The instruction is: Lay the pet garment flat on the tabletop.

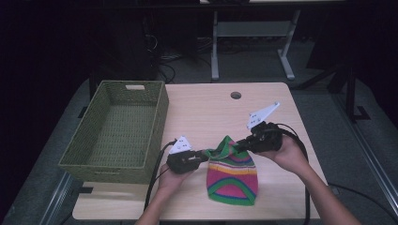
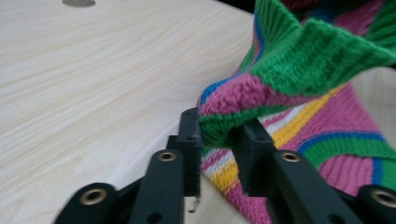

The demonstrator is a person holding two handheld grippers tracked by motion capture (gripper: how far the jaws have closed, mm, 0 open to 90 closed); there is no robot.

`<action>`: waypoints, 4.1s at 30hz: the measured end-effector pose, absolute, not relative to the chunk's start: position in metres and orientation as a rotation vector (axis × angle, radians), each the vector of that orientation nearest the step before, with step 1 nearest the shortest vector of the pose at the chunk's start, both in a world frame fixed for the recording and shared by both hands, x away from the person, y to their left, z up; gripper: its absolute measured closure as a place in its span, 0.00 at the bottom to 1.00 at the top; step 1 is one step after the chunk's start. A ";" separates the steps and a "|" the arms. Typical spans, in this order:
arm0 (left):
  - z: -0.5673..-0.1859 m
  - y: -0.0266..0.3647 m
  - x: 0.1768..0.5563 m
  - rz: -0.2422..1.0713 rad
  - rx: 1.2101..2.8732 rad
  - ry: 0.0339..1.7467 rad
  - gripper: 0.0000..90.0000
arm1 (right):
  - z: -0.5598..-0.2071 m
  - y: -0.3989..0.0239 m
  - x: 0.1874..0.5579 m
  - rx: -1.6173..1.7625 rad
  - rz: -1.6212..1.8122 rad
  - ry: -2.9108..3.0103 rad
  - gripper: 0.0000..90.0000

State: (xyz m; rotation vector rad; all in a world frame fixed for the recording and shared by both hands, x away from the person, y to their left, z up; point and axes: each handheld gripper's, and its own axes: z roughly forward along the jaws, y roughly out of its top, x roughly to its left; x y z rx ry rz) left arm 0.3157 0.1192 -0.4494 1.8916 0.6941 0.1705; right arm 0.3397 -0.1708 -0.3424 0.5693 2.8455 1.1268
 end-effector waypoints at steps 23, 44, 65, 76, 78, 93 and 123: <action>-0.428 0.109 0.331 0.229 1.920 0.714 0.92 | -0.361 -0.199 0.360 0.799 1.120 2.765 0.90; -0.437 0.107 0.353 0.236 1.915 0.849 0.92 | -0.378 -0.210 0.390 0.968 1.129 2.696 0.89; -0.450 0.097 0.373 0.218 1.907 0.918 0.91 | -0.399 -0.215 0.415 1.087 1.106 2.650 0.87; -0.452 0.091 0.378 0.174 1.897 0.954 0.63 | -0.410 -0.225 0.433 1.227 1.170 2.554 0.51; -0.451 0.091 0.377 0.183 1.908 0.941 0.62 | -0.413 -0.228 0.433 1.234 1.148 2.576 0.50; -0.445 0.099 0.370 0.195 1.900 0.928 0.51 | -0.415 -0.245 0.423 1.236 1.224 2.620 0.47; -0.441 0.100 0.356 0.187 1.950 0.909 0.29 | -0.419 -0.278 0.400 1.258 1.274 2.622 0.40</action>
